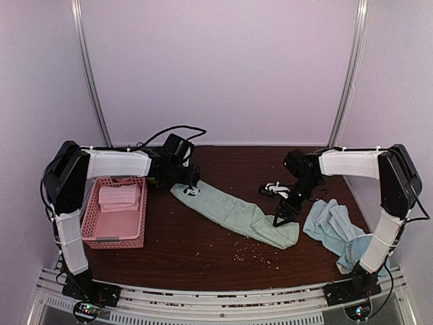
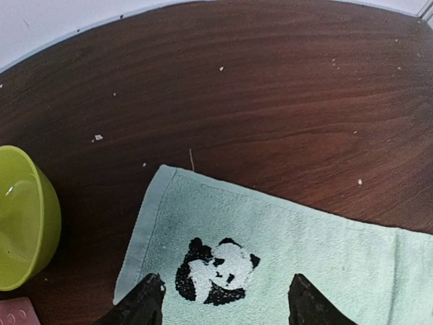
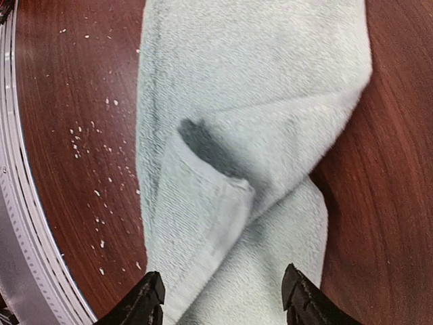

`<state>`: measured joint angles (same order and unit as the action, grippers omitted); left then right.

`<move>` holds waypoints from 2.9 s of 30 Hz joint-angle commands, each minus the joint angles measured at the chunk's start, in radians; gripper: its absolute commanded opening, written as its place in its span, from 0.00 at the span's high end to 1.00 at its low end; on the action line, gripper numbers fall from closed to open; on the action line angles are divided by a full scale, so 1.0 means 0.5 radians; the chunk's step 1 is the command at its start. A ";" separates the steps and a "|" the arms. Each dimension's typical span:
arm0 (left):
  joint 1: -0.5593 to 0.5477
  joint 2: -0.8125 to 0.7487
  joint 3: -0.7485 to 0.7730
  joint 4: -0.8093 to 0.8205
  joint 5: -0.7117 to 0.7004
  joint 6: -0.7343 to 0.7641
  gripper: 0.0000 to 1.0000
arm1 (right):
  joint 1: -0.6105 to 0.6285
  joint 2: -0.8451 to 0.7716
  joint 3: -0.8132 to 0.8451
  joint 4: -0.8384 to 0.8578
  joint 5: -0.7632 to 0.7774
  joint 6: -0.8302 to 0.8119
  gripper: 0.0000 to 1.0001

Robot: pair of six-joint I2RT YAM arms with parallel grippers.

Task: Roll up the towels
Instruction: Adjust the towel at the center of the board, then pick up the towel from the center of the board, then flatten out the towel at the center of the board.

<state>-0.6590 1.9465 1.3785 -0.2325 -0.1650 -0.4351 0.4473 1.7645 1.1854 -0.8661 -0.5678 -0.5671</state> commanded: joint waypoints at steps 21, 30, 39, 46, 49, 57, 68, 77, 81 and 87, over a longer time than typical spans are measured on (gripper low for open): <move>0.118 0.117 0.101 -0.116 0.069 0.026 0.39 | 0.070 0.155 0.328 -0.027 0.069 0.084 1.00; 0.186 0.005 0.046 -0.047 0.104 0.015 0.46 | -0.472 -0.023 0.564 0.187 0.471 0.338 1.00; 0.248 0.314 0.420 -0.049 0.683 0.091 0.56 | -0.477 0.103 0.494 0.280 0.332 0.398 1.00; 0.246 0.564 0.663 -0.047 0.966 0.065 0.57 | -0.478 0.121 0.461 0.337 0.312 0.405 1.00; 0.228 0.646 0.708 -0.056 1.047 0.027 0.63 | -0.478 0.128 0.455 0.337 0.292 0.409 1.00; 0.183 0.821 0.846 -0.085 1.069 0.000 0.59 | -0.477 0.143 0.429 0.353 0.264 0.410 1.00; 0.152 0.904 0.955 -0.061 0.988 -0.029 0.88 | -0.477 0.129 0.407 0.361 0.251 0.404 1.00; 0.152 0.554 1.001 -0.214 0.605 0.151 1.00 | -0.523 0.127 0.561 0.346 0.315 0.439 1.00; 0.160 0.412 1.243 -0.466 0.355 0.334 1.00 | -0.614 0.216 1.080 0.226 0.292 0.498 1.00; 0.165 -0.015 1.109 -0.504 0.068 0.457 1.00 | -0.689 0.190 1.466 0.249 0.101 0.554 1.00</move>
<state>-0.5797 2.1128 1.9793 -0.4690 -0.0021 -0.2840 0.1215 1.9060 1.8610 -0.7551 -0.4423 -0.3134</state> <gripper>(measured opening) 0.006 0.007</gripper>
